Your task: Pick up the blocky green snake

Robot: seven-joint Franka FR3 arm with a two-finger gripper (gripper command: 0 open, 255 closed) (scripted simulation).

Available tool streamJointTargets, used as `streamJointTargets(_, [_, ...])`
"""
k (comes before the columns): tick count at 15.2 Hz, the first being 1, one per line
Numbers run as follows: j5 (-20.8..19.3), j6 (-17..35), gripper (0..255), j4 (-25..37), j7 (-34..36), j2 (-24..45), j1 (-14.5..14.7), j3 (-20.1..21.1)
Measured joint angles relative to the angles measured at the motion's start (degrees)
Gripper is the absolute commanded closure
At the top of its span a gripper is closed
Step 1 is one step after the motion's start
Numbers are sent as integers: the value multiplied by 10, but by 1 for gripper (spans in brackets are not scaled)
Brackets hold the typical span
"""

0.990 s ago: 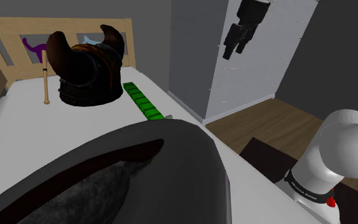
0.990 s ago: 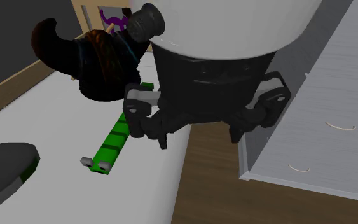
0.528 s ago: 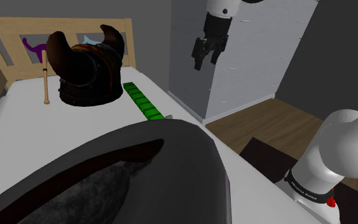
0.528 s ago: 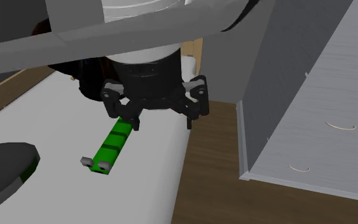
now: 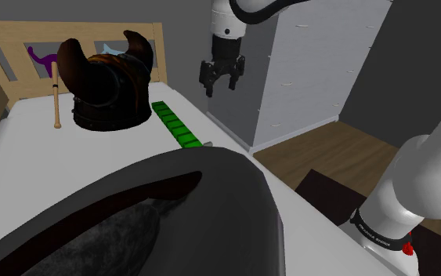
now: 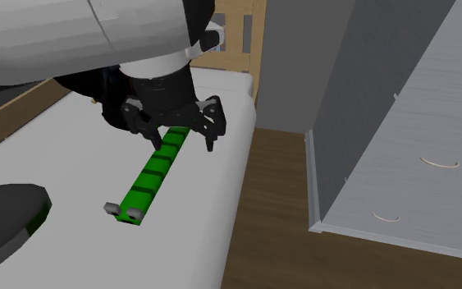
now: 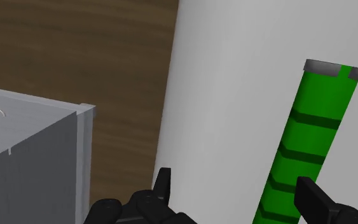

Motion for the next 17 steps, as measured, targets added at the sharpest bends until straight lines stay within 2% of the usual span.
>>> streamJointTargets(6, [-29,-4,0,111,68,139,11,17])
streamJointTargets(14, [-70,-51,0,334,145,354,56,16])
streamJointTargets(17, [-72,-43,0,342,151,374,60,14])
